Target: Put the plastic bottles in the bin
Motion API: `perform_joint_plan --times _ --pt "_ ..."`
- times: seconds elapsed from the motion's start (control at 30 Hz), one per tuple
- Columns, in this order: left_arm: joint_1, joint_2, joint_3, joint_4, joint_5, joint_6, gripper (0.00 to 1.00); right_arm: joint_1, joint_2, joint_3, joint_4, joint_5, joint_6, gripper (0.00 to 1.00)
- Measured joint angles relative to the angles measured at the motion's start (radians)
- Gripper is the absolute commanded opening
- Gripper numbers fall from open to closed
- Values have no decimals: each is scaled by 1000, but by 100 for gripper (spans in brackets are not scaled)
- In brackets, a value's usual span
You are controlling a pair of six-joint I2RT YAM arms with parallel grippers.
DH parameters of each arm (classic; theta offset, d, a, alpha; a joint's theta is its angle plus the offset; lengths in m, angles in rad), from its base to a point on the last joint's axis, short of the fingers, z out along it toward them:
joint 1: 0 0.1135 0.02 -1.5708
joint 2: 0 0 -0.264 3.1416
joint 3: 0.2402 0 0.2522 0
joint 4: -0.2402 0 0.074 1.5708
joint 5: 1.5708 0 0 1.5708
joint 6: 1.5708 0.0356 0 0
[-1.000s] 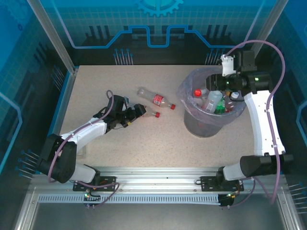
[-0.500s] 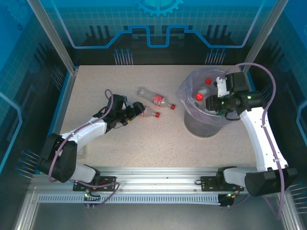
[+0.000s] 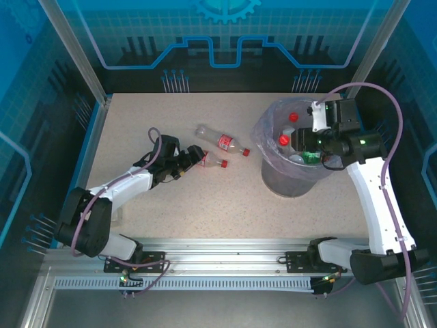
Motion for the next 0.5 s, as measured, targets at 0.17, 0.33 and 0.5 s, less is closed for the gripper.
perform_joint_plan --times 0.17,0.33,0.5 --pt "0 43 25 -13 -61 -47 99 -5 -42 7 1 -17 1 64" --pt "1 107 97 -37 -101 -131 99 -5 -80 0 4 -35 1 66" --pt "-3 199 193 -91 -115 -201 99 -6 -78 0 3 -39 0 67"
